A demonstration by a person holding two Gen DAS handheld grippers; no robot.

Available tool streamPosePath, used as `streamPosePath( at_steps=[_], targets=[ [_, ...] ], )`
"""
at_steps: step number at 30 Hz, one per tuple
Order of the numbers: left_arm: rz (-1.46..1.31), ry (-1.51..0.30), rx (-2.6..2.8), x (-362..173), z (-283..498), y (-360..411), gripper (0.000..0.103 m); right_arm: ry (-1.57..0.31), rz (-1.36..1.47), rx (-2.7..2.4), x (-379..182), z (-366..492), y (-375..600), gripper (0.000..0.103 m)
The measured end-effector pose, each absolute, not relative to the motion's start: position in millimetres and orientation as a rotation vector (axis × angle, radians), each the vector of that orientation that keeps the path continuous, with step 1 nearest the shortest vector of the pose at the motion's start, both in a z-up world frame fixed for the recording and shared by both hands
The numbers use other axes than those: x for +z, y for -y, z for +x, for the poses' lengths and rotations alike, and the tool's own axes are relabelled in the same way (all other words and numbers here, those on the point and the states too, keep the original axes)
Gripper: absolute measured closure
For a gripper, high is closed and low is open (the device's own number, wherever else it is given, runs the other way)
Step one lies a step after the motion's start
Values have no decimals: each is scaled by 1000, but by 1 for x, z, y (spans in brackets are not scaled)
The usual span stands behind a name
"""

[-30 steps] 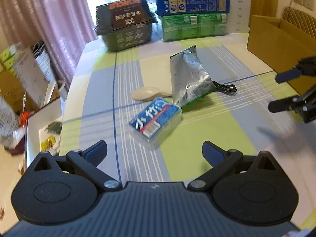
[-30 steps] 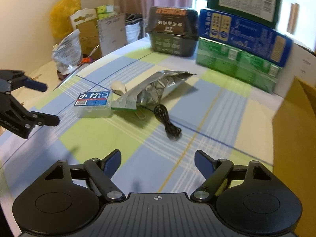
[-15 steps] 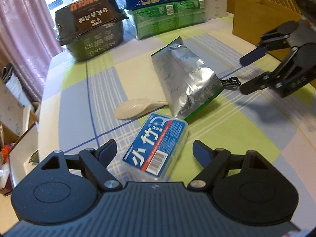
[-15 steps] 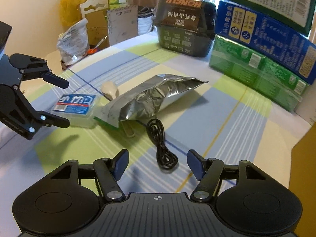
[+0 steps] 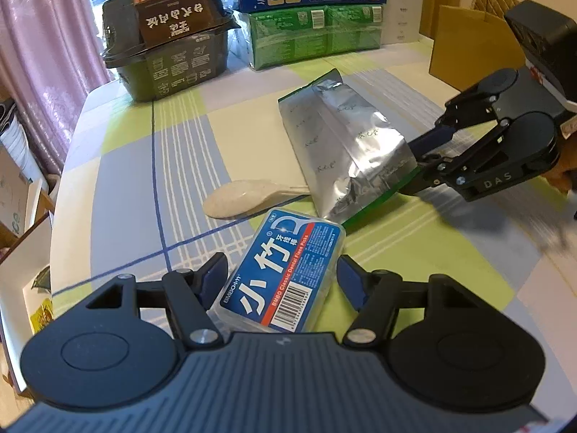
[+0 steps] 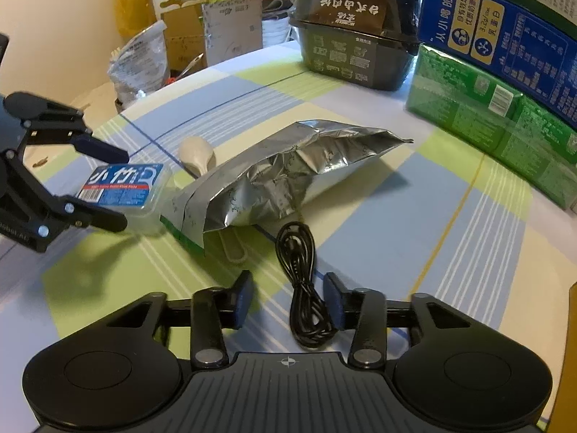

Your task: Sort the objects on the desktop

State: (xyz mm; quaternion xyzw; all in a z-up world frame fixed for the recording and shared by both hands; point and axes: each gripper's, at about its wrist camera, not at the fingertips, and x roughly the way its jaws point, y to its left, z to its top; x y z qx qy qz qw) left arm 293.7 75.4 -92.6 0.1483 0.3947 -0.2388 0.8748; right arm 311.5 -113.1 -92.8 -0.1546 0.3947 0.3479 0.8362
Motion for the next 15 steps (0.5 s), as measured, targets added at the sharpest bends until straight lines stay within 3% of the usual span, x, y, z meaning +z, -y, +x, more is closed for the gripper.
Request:
streamPosePath(
  at_steps=[2, 15],
  targets=[
    [294, -830, -484, -91, 288, -73, 41, -839, -313, 722, -92, 308, 113, 85],
    [191, -885, -369, -78, 187, -11, 43, -929, -123, 520, -78, 207, 171, 86]
  ],
)
